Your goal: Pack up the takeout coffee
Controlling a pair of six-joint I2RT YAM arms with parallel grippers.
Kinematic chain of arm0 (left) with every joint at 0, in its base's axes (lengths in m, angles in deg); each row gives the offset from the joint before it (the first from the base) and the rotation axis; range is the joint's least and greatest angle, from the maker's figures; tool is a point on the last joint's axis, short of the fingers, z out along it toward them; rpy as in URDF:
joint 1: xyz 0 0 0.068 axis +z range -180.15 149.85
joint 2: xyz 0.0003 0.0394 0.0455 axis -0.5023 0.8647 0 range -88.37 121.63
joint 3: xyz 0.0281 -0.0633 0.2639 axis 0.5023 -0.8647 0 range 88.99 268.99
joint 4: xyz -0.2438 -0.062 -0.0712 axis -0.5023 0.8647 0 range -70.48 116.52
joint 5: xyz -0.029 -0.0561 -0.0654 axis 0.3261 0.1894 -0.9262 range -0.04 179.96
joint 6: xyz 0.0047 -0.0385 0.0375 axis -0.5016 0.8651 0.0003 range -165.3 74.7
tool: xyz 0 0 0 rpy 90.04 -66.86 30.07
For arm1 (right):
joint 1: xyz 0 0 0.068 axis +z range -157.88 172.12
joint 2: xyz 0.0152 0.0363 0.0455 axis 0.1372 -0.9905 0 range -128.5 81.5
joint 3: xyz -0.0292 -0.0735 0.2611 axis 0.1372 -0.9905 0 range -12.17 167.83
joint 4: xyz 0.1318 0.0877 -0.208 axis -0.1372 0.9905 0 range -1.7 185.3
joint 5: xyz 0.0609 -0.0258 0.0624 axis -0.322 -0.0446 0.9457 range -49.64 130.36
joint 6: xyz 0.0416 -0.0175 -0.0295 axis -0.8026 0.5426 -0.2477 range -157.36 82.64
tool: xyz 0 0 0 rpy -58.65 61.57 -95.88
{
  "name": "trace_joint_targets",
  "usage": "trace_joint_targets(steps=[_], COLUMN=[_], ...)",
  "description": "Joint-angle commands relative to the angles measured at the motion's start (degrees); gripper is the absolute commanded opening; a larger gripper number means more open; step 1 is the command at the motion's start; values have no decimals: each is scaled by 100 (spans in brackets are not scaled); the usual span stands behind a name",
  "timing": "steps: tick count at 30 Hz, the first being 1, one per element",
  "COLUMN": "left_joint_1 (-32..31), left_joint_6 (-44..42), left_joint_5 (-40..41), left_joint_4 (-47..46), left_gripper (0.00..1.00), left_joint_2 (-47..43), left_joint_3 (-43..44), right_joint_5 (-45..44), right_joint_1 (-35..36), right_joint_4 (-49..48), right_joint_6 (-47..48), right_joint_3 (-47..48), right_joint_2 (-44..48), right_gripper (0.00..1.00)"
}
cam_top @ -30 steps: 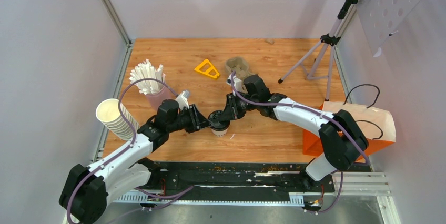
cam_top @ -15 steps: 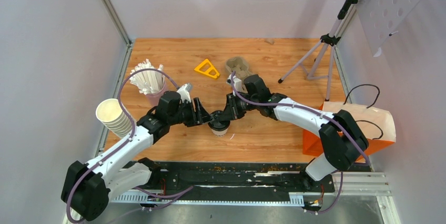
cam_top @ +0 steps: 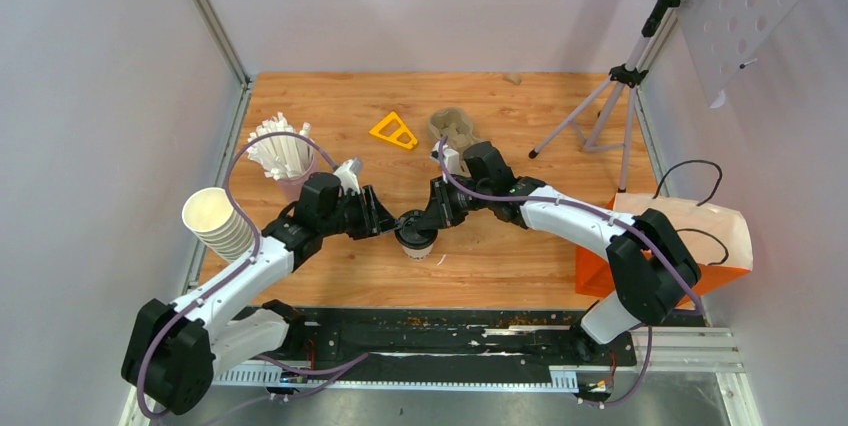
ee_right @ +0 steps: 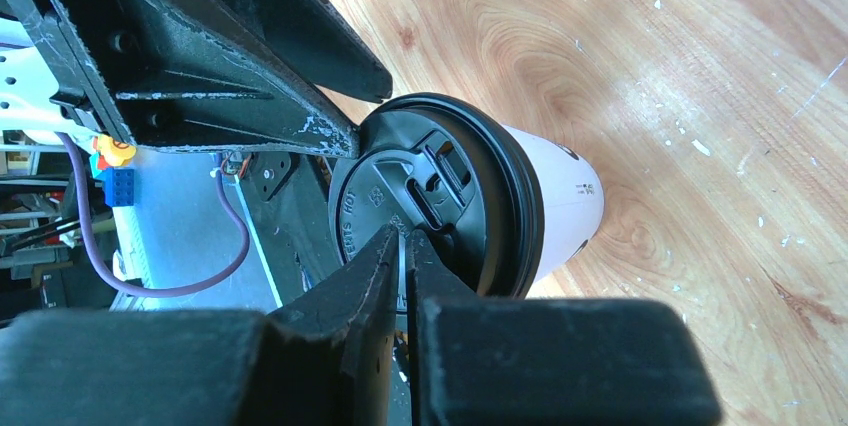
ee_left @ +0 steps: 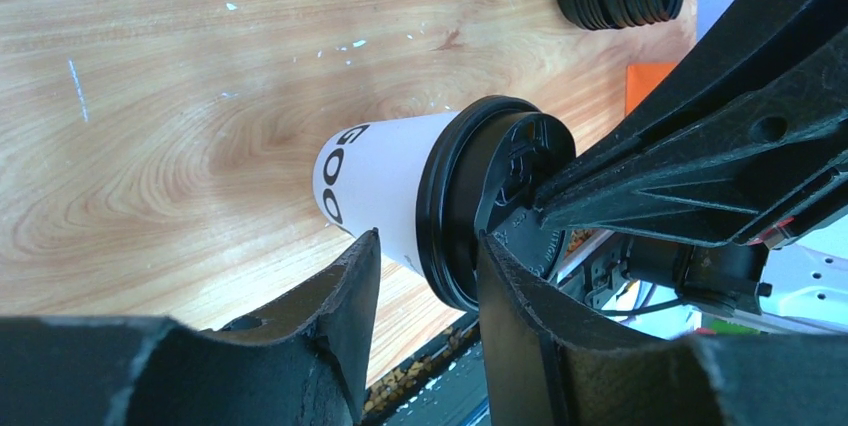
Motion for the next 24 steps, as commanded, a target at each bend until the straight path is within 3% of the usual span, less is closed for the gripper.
trace_joint_targets(steps=[1,6,16,24], left_joint_1=[52,53,53,53], left_joint_6=[11,102,46,44], left_joint_5=[-132,-163,411,189], left_joint_4=[-424,-423,727,455], left_gripper=[47,43,32,31], left_joint_2=[73,57,158,330], left_joint_3=[-178,-356,-457,-621], right_joint_5=[-345,-363,-338,-353], right_joint_1=[-23,-27,-25,-35], right_joint_4=[751,734,643,648], right_joint_6=[330,323,292,289], right_joint_3=[-130,-187,-327,-358], right_joint_2=[-181,-187,-248,-243], right_gripper=[10,10,10,10])
